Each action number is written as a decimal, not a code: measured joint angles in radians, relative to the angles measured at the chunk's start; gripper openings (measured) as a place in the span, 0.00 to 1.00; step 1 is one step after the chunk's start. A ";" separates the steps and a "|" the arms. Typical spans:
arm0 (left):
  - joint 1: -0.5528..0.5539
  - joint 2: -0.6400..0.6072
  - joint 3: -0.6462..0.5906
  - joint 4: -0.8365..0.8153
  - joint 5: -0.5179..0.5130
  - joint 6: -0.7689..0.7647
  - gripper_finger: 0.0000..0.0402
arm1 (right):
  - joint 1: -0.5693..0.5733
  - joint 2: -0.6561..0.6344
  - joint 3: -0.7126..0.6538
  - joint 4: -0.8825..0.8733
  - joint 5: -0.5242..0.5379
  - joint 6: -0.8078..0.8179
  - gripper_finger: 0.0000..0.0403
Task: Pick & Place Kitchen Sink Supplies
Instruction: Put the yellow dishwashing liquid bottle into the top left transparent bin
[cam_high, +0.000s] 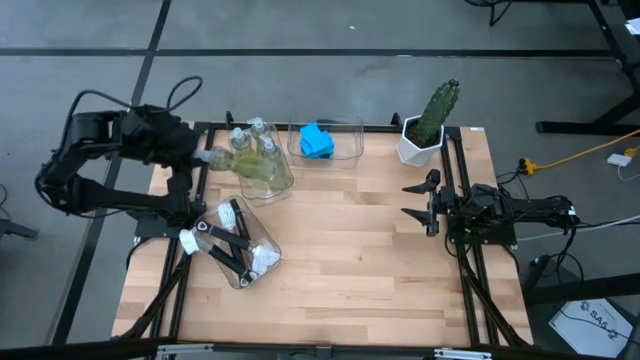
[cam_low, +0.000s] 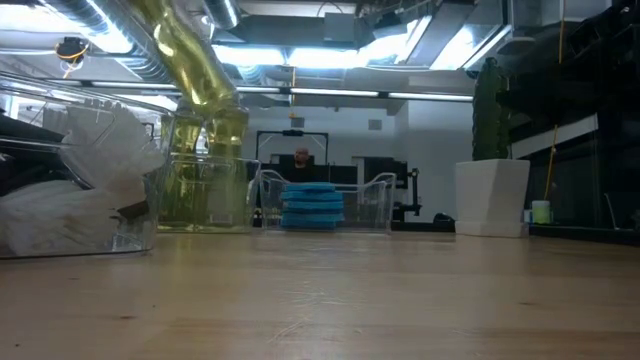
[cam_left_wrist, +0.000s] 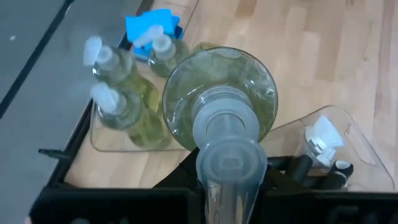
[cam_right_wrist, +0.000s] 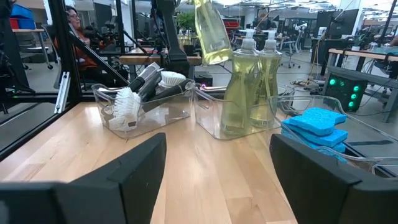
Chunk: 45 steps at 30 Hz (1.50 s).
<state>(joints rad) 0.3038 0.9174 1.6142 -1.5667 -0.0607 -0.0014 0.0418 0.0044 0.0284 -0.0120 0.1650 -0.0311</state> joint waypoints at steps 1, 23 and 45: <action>0.000 -0.017 -0.022 0.003 -0.001 -0.010 0.09 | 0.000 0.000 0.000 0.000 0.000 0.000 0.71; 0.000 0.009 -0.361 0.010 -0.147 0.068 0.09 | 0.000 0.000 0.000 0.000 0.000 0.000 0.71; 0.000 0.419 -0.149 -0.003 -0.232 0.200 0.18 | 0.000 0.000 0.000 0.000 0.000 0.000 0.71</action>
<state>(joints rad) 0.3038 1.3367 1.4654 -1.5696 -0.2930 0.1986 0.0418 0.0044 0.0288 -0.0120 0.1650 -0.0315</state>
